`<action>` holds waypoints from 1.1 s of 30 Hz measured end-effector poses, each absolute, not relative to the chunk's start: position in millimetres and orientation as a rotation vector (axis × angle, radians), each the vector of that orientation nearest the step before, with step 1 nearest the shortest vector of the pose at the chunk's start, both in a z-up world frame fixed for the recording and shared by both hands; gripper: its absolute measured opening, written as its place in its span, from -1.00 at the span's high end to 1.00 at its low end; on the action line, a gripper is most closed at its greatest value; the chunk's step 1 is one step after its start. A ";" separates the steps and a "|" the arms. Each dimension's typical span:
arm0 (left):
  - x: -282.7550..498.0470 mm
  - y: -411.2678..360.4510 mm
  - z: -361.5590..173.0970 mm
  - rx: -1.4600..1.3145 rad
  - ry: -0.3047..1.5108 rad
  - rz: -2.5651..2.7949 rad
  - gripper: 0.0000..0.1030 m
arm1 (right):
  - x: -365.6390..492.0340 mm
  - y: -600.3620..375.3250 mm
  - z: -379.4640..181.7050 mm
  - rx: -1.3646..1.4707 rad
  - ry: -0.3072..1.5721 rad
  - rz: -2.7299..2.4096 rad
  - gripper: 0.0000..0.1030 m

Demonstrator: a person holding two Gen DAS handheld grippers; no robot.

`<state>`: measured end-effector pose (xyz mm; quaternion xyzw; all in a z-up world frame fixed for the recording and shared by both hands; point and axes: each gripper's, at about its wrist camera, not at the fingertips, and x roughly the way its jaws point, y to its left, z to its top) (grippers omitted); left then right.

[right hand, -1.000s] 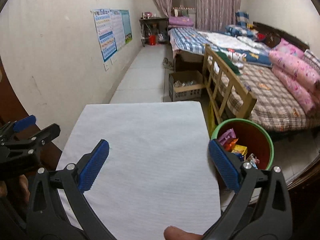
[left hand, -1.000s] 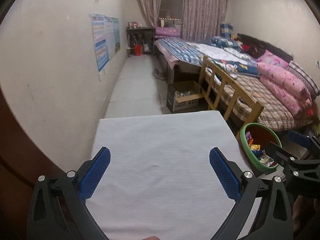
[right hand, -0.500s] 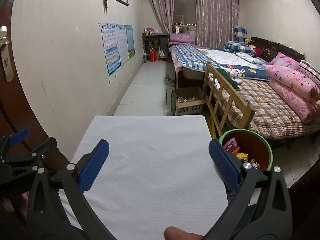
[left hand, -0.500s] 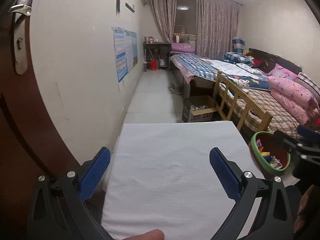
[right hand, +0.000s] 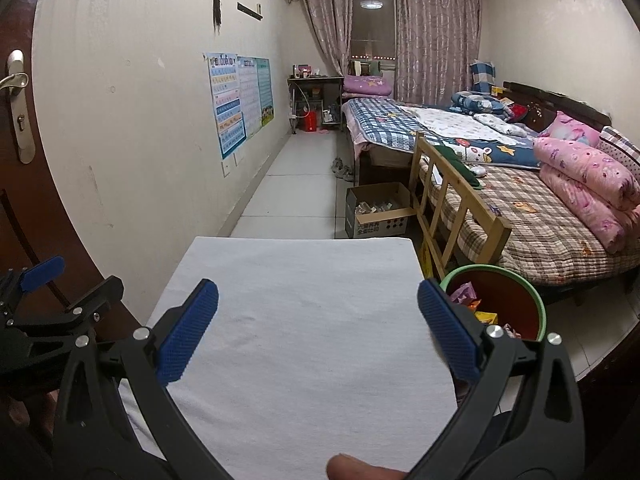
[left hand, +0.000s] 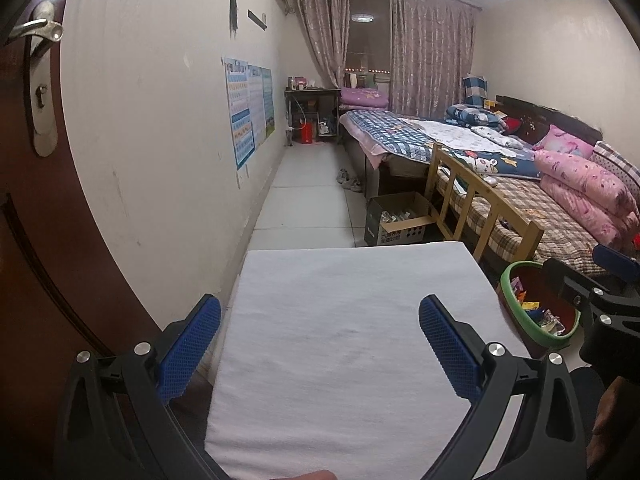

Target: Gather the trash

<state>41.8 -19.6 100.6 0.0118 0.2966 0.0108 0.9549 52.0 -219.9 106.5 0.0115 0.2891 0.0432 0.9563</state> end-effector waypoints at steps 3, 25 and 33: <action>40.6 -23.5 101.1 0.031 0.594 0.028 -0.85 | 49.6 -219.9 106.9 0.029 0.586 0.092 -0.91; 35.9 -22.4 106.2 0.023 0.595 0.018 -0.85 | 50.3 -216.2 107.5 0.030 0.593 0.097 -0.91; 35.4 -21.4 108.5 0.023 0.589 0.020 -0.85 | 48.6 -214.3 106.1 0.029 0.596 0.097 -0.91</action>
